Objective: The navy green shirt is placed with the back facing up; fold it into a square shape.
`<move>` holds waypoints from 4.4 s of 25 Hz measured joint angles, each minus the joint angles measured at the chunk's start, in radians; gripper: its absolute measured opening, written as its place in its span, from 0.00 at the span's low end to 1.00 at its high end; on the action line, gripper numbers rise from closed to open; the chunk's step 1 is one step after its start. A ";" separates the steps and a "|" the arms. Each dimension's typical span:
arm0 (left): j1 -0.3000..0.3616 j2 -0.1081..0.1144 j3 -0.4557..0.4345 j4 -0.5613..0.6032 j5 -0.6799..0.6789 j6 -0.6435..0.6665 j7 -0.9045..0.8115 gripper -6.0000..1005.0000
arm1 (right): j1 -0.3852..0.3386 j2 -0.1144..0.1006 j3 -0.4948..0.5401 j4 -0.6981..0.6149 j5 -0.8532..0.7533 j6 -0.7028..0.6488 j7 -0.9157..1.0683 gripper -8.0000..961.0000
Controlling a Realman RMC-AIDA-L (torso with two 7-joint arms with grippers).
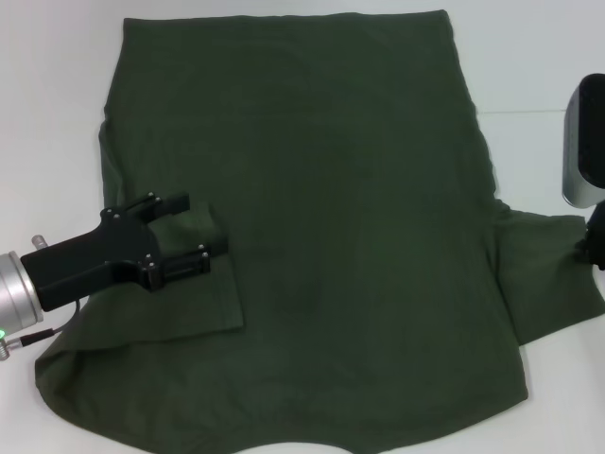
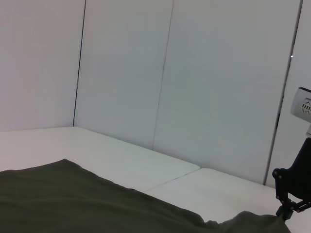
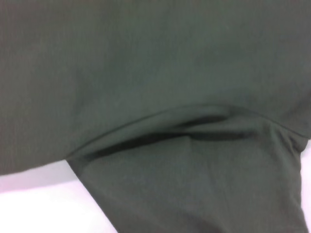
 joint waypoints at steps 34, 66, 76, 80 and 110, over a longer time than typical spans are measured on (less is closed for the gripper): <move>0.000 -0.010 -0.005 -0.002 -0.054 -0.012 -0.028 0.87 | -0.056 -0.021 0.120 -0.113 0.003 -0.023 -0.203 0.06; -0.007 -0.008 0.003 0.004 -0.056 0.001 -0.001 0.87 | 0.164 0.062 0.203 -0.082 0.028 -0.094 -0.250 0.06; -0.008 -0.008 0.006 0.004 -0.047 0.006 0.028 0.87 | 0.227 0.090 0.192 0.018 0.026 -0.020 -0.243 0.07; -0.009 -0.008 0.008 0.004 -0.046 0.018 0.038 0.87 | 0.245 0.092 0.177 0.079 0.027 0.046 -0.220 0.07; -0.009 -0.006 0.043 0.008 -0.020 0.079 0.053 0.87 | 0.157 0.084 0.107 0.097 0.255 0.254 0.303 0.69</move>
